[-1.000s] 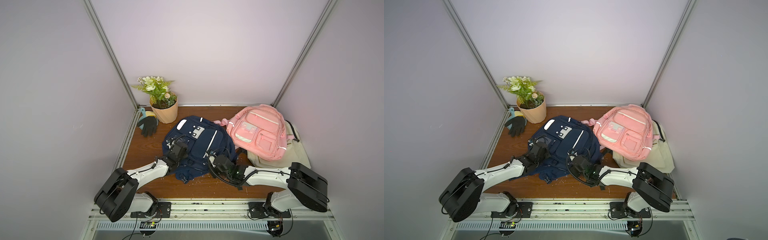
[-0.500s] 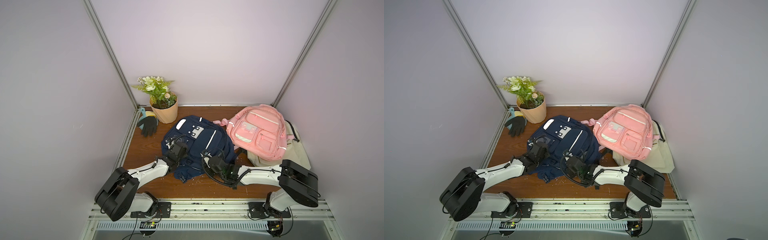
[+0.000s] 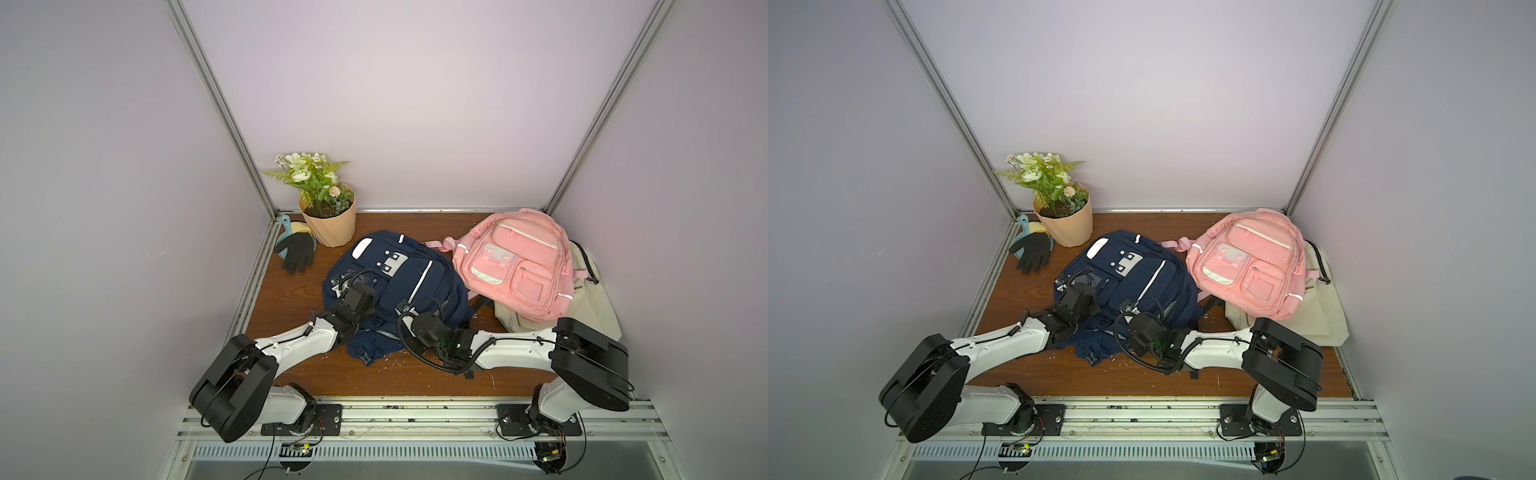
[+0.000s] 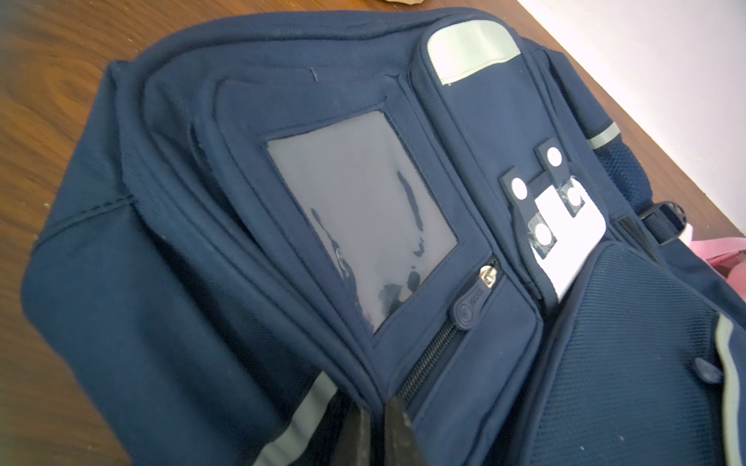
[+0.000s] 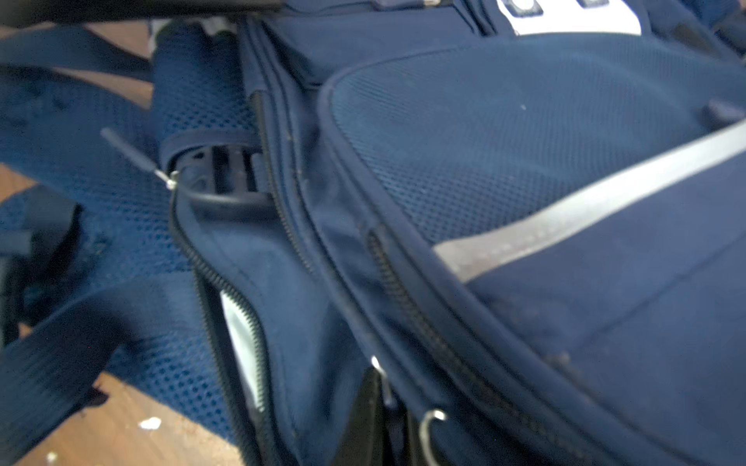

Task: Zip up the backpack
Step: Zip the zipper on the backpack.

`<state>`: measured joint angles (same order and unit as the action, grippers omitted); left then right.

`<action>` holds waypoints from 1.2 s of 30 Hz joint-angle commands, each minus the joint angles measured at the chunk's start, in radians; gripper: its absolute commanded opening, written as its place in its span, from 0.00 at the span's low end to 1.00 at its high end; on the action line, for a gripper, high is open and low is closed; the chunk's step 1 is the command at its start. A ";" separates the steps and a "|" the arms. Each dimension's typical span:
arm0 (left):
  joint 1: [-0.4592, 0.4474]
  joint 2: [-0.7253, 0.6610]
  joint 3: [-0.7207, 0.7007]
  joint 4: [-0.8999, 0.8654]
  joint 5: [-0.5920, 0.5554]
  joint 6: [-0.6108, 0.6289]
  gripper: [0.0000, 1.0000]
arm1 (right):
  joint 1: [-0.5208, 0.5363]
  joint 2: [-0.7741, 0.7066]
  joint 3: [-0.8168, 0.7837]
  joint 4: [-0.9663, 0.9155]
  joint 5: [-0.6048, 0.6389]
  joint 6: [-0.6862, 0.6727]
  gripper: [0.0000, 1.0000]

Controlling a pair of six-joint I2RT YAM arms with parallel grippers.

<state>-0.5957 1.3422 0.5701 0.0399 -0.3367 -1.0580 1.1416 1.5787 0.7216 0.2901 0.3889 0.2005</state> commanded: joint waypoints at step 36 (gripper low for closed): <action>0.063 0.109 0.110 -0.013 0.131 0.180 0.01 | 0.000 -0.121 -0.022 -0.092 -0.180 0.161 0.24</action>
<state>-0.5297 1.4376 0.6575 0.0116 -0.1944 -0.9092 1.1324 1.4559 0.6731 0.2188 0.2451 0.3653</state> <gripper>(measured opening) 0.113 0.242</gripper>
